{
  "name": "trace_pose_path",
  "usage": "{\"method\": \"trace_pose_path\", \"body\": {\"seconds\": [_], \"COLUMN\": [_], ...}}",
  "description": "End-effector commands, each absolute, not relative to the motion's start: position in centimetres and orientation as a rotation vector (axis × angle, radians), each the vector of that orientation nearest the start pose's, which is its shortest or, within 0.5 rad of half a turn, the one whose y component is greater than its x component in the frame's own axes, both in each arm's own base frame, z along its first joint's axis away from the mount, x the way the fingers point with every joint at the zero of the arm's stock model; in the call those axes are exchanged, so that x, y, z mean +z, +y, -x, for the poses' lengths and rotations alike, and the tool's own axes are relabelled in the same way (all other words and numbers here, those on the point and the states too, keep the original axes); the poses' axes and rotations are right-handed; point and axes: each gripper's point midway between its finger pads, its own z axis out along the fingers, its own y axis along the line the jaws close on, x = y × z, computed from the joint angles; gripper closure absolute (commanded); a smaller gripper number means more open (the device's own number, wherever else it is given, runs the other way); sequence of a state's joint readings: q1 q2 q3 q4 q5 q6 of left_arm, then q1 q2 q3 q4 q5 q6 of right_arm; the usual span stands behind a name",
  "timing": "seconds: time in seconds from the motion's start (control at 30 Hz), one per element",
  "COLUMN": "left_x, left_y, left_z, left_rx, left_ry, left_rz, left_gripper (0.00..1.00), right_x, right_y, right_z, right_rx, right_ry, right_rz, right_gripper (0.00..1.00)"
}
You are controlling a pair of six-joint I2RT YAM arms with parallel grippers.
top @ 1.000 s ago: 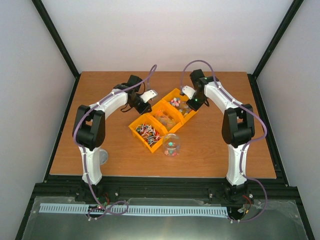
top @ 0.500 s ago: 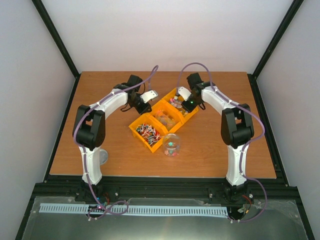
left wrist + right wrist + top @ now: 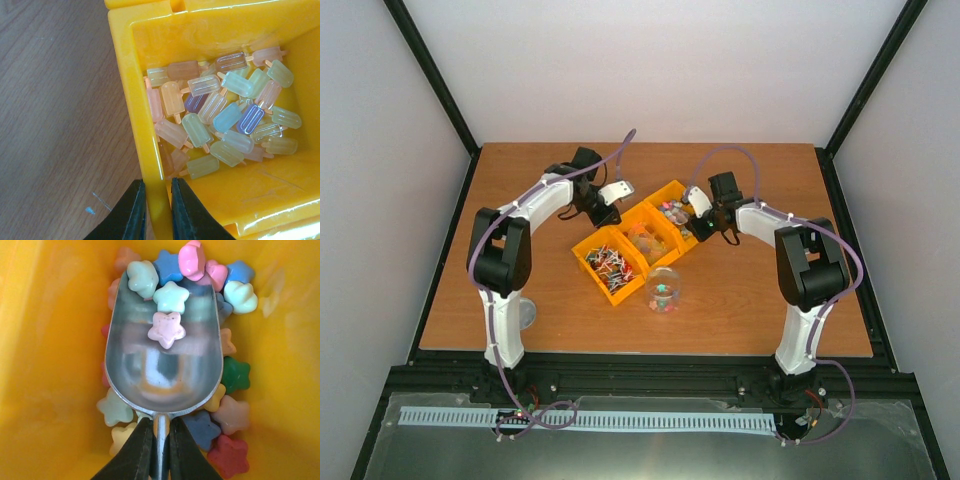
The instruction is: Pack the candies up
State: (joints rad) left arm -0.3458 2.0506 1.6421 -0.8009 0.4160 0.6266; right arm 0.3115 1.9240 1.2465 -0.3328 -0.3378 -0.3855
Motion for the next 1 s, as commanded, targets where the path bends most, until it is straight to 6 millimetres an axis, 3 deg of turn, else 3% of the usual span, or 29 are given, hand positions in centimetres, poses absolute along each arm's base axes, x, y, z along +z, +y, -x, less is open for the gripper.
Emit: {"method": "trace_pose_path", "body": {"seconds": [0.0,0.1,0.33,0.53,0.97], "left_x": [7.7,7.8,7.8,7.6,7.6], "left_y": [-23.1,-23.0,-22.6,-22.3,-21.7], "left_z": [-40.3,-40.8,-42.2,-43.3,-44.1], "left_rx": [-0.591,-0.574,-0.530,-0.500,-0.455], "left_ry": [2.292,2.301,2.366,2.425,2.448], "left_rz": [-1.489,-1.476,-1.378,-1.275,-1.236], "left_gripper": [0.86,0.86,0.86,0.86,0.86], "right_x": [7.8,8.2,9.0,9.3,9.8], "right_y": [21.3,20.6,19.1,17.1,14.8], "right_z": [-43.1,-43.2,-41.5,-41.6,-39.2], "right_rx": [0.539,0.553,0.558,0.544,0.574], "right_ry": [2.231,2.222,2.171,2.167,2.177], "right_rz": [0.940,0.912,0.937,0.890,0.920], "right_gripper": [0.97,0.97,0.97,0.97,0.97]}}
